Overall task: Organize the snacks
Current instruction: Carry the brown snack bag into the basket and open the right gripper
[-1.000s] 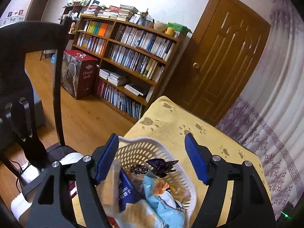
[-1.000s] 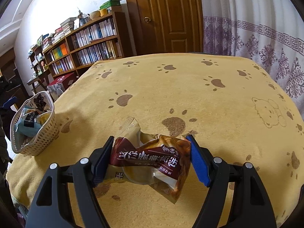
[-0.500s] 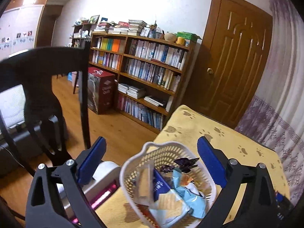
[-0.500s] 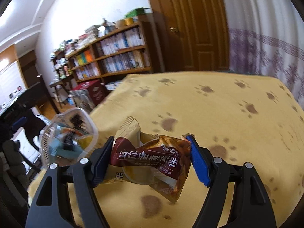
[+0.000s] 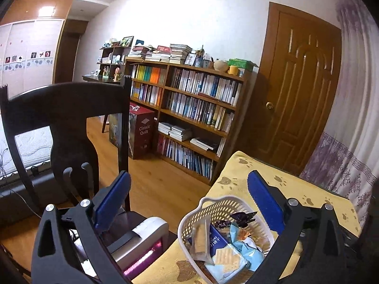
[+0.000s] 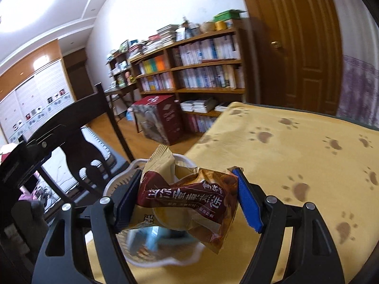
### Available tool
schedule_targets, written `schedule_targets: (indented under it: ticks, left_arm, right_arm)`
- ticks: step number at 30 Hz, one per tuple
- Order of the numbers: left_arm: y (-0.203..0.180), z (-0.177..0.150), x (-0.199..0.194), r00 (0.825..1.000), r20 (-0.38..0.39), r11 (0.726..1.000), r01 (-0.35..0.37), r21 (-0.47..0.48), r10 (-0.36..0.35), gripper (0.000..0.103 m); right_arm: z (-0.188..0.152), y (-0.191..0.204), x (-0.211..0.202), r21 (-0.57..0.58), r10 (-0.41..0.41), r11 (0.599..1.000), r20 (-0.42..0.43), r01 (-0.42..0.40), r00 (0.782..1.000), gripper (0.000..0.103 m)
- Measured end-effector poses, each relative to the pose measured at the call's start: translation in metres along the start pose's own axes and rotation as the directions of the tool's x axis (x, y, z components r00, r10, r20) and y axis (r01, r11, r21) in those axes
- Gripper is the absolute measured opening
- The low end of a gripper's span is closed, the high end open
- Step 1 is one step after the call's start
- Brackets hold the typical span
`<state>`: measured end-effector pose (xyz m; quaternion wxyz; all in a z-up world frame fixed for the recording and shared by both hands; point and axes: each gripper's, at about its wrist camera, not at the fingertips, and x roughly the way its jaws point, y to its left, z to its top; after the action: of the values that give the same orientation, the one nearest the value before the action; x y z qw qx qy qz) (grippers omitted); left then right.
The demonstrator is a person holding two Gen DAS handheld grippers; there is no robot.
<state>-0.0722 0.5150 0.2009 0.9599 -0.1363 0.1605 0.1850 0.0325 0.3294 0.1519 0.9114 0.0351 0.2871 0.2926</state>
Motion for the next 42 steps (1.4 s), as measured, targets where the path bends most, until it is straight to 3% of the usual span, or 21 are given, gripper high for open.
schedule_targets:
  ticks: [4, 13, 22, 27, 33, 42]
  left_arm:
    - [0.004, 0.002, 0.003, 1.0, -0.013, 1.0, 0.007, -0.015, -0.008, 0.1]
    - [0.028, 0.008, 0.009, 1.0, -0.013, 0.997, -0.025, -0.079, 0.024, 0.1]
    - [0.028, 0.005, 0.017, 0.999, -0.035, 0.996, -0.032, -0.083, 0.029, 0.1]
    - [0.026, 0.005, 0.013, 0.999, -0.026, 0.997, -0.023, -0.074, 0.022, 0.1]
    - [0.028, 0.006, 0.013, 0.999, -0.026, 0.996, -0.03, -0.083, 0.028, 0.1]
    - [0.019, 0.004, 0.008, 1.0, -0.018, 0.998, -0.023, -0.064, 0.022, 0.1]
  right_arm:
    - [0.01, 0.02, 0.031, -0.015, 0.027, 1.0, -0.043, -0.027, 0.999, 0.075]
    - [0.008, 0.044, 0.089, -0.108, -0.013, 0.994, -0.126, 0.0, 0.992, 0.075]
    - [0.003, 0.061, 0.109, -0.245, -0.031, 0.969, -0.212, -0.022, 0.977, 0.077]
    - [0.006, 0.055, 0.1, -0.207, 0.022, 0.976, -0.195, -0.063, 0.981, 0.082]
    - [0.019, 0.048, 0.067, -0.158, 0.1, 0.981, -0.104, -0.116, 0.99, 0.086]
    - [0.009, 0.014, 0.024, -0.055, 0.095, 0.994, -0.029, -0.096, 0.995, 0.086]
